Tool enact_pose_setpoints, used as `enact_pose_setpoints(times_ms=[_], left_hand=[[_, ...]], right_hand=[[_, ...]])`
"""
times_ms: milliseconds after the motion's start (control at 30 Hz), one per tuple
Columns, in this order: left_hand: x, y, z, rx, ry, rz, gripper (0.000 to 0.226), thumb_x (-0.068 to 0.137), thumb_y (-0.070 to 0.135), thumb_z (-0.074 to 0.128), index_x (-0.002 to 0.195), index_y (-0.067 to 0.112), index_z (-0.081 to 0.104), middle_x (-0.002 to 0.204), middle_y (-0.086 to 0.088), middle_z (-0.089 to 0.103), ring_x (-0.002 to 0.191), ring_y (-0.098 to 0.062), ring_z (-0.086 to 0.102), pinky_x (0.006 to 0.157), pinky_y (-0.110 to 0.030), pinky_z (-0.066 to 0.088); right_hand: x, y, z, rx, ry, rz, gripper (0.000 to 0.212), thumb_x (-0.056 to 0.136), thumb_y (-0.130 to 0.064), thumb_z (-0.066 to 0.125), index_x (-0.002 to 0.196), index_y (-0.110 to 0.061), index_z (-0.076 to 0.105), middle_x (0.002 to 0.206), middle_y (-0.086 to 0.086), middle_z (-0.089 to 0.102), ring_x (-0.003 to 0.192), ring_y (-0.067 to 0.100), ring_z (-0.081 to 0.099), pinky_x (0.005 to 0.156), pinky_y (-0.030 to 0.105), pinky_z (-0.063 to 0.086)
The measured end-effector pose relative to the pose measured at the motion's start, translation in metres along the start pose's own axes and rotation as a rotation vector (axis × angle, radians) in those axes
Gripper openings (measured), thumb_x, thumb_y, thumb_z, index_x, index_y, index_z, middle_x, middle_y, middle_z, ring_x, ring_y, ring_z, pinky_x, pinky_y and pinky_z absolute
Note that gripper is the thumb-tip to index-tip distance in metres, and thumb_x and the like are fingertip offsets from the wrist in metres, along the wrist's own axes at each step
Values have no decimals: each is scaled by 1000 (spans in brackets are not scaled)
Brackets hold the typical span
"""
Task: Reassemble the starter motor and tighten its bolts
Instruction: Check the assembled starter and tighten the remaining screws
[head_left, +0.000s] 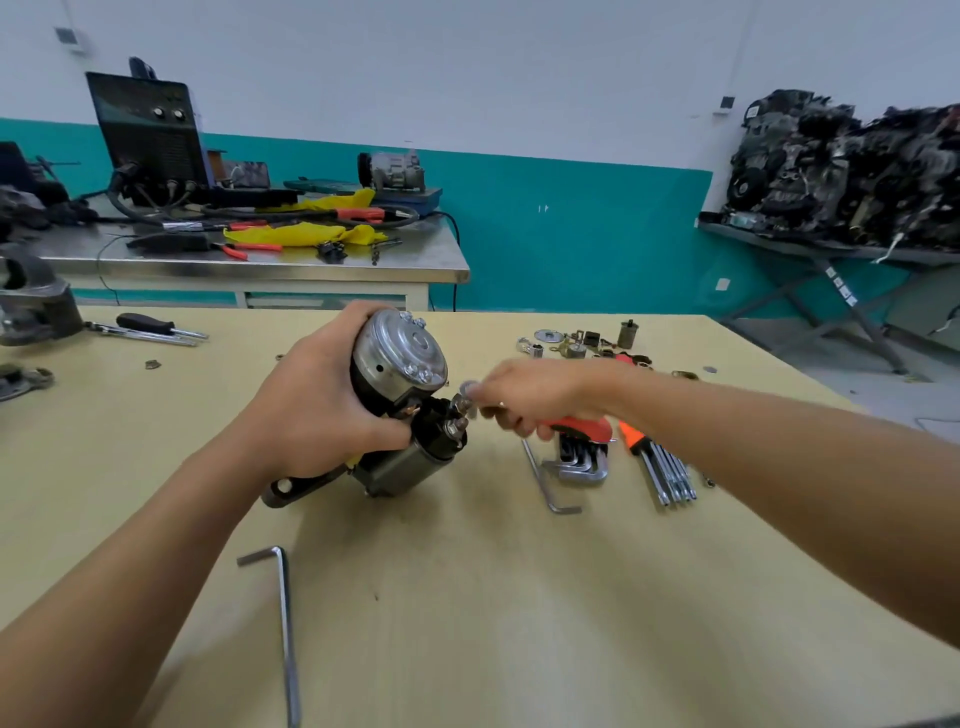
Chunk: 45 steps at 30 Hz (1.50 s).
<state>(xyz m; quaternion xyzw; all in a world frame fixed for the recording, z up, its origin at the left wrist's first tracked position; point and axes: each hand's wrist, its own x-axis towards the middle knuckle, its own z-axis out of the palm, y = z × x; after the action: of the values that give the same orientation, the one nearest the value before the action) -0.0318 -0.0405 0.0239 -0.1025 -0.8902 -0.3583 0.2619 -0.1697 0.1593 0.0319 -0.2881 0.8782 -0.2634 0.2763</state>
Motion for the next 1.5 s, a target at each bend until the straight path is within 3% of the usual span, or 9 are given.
enact_pose_setpoints(times_ms=[200,333,500,767,933,1067,1200,1367,1500], left_hand=[[-2,-1,0,1,8,1,84,45,45,74,124,44,47,107,20,64,99,-5,63,80,-24,51],[0,-3,0,3,0,-8,85,44,45,75,124,44,47,105,23,64,97,-1,63,77,-19,49],[3,-3,3,31,46,-23,83,43,47,74,119,52,44,102,29,63,96,6,60,75,-16,47],[10,6,20,154,96,28,93,37,55,70,126,43,46,100,28,59,88,-11,62,71,-25,48],[18,11,35,156,113,25,94,34,56,71,123,47,46,98,31,56,88,-16,62,72,-31,47],[24,12,44,140,119,13,92,34,55,70,122,46,46,98,29,58,87,-14,62,72,-30,47],[25,13,47,146,110,8,92,34,55,71,122,44,47,98,25,60,89,-19,62,74,-36,49],[25,16,46,136,97,2,88,38,49,75,121,43,47,99,25,60,90,-20,62,74,-36,48],[22,20,46,123,88,-9,90,38,52,69,124,40,47,100,20,63,89,-12,62,71,-29,48]], right_hand=[[13,12,11,368,-68,300,36,94,-42,45,71,-16,53,51,-5,37,39,10,32,37,20,29],[7,12,5,400,-126,308,33,92,-41,52,72,-14,55,52,-6,34,39,10,30,38,20,27],[-20,24,-33,500,83,190,45,94,-55,53,84,-12,58,52,-6,38,38,8,29,34,20,28],[-95,109,-95,272,526,316,61,95,-65,43,86,-10,67,50,-6,44,39,10,32,37,21,26],[-116,160,-92,-89,645,340,40,83,-47,75,76,-9,62,62,5,52,50,19,43,44,25,35],[-117,183,-86,-131,663,347,34,82,-32,79,78,0,68,62,6,54,54,18,45,49,26,35],[-113,185,-84,-190,609,281,34,79,-28,82,62,-10,58,59,0,44,57,17,40,54,30,31],[-104,185,-81,-303,466,240,14,78,-19,83,89,-22,75,99,1,73,92,22,62,79,34,48],[-93,188,-83,-366,446,225,17,79,-19,83,91,-29,76,96,-5,72,91,18,61,78,33,46]])
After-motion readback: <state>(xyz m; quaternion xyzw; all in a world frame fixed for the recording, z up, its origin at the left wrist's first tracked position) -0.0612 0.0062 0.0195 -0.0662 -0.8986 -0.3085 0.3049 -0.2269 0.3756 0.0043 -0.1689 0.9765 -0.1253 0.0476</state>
